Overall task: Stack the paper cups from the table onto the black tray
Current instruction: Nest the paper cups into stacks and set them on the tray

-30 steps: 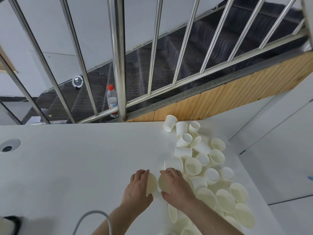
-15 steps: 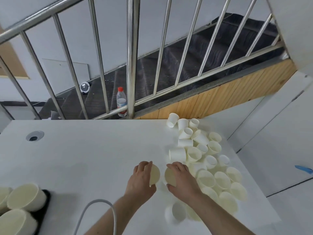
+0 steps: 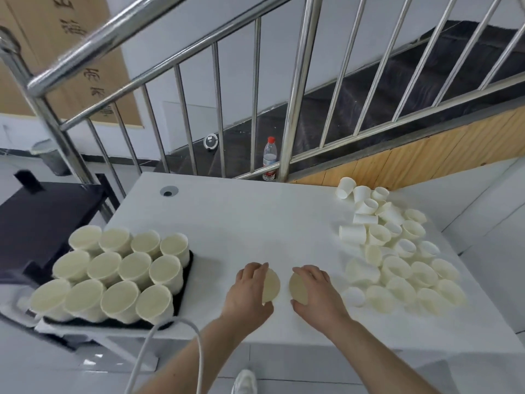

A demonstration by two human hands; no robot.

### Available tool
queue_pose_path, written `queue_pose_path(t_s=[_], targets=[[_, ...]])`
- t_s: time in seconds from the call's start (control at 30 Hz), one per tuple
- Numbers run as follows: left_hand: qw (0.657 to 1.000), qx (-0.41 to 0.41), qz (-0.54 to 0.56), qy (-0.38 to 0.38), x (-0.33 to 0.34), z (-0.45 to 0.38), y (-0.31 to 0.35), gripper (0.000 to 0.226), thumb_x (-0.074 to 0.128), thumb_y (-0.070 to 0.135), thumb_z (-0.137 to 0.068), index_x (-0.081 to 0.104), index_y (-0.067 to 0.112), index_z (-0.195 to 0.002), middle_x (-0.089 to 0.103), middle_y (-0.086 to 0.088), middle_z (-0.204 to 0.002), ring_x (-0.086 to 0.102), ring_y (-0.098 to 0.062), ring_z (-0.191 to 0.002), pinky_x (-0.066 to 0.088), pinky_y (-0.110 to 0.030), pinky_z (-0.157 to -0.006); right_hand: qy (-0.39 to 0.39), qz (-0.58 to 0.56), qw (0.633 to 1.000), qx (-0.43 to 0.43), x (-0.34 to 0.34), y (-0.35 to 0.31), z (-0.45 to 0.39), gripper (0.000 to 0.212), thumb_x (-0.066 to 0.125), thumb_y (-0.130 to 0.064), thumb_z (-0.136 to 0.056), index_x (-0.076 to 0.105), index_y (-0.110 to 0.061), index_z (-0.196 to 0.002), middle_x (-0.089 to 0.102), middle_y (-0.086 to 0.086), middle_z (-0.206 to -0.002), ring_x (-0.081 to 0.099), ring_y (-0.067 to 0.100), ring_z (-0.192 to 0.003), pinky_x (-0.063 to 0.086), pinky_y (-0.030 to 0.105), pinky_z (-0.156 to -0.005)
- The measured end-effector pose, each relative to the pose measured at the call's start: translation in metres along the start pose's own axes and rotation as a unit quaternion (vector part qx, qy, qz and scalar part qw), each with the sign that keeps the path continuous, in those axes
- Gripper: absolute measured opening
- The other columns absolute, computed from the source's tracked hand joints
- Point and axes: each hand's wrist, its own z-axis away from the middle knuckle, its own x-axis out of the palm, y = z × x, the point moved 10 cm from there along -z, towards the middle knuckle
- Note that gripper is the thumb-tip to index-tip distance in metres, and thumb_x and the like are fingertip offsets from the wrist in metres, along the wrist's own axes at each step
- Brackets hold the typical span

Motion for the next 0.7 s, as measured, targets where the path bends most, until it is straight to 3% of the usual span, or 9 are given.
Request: queue_pose_path(t_s=[0.1,0.37,0.7], targets=[[1.000,-0.012,-0.005,0.020,-0.022,0.014,-0.025,0.077,0.058,0.025,-0.084,0.018,0.019,-0.150,0.024,0.003,-0.149,0.028,-0.020,-0.134,0.036,-0.025,-0.103,-0.007,0.000,1.000,-0.020,0.009,-0.034,-0.001,0.067,0.063,-0.032,-0.088,0.031,-0.028,-0.146,0.027,-0.013,-0.146,0.024,0.011,-0.136,0.047,0.029,-0.096],[0.995,-0.063,-0.002,0.074,-0.093,0.038,-0.121,0.078,0.059,0.028,-0.084,0.017,0.025,-0.150,0.021,0.009,-0.150,0.027,-0.017,-0.135,0.045,-0.027,-0.093,-0.005,0.000,0.997,-0.073,0.030,-0.145,-0.034,0.066,0.062,-0.031,-0.088,0.031,-0.028,-0.146,0.028,-0.011,-0.143,0.026,0.011,-0.135,0.047,0.030,-0.096],[0.992,-0.070,-0.003,0.105,-0.177,0.023,-0.229,0.075,0.062,0.032,-0.086,0.023,0.021,-0.148,0.027,0.005,-0.149,0.034,-0.019,-0.133,0.045,-0.030,-0.094,0.023,-0.010,0.998,-0.064,0.050,-0.251,-0.096,0.065,0.063,-0.032,-0.088,0.033,-0.027,-0.145,0.029,-0.008,-0.144,0.028,0.013,-0.134,0.048,0.029,-0.092]])
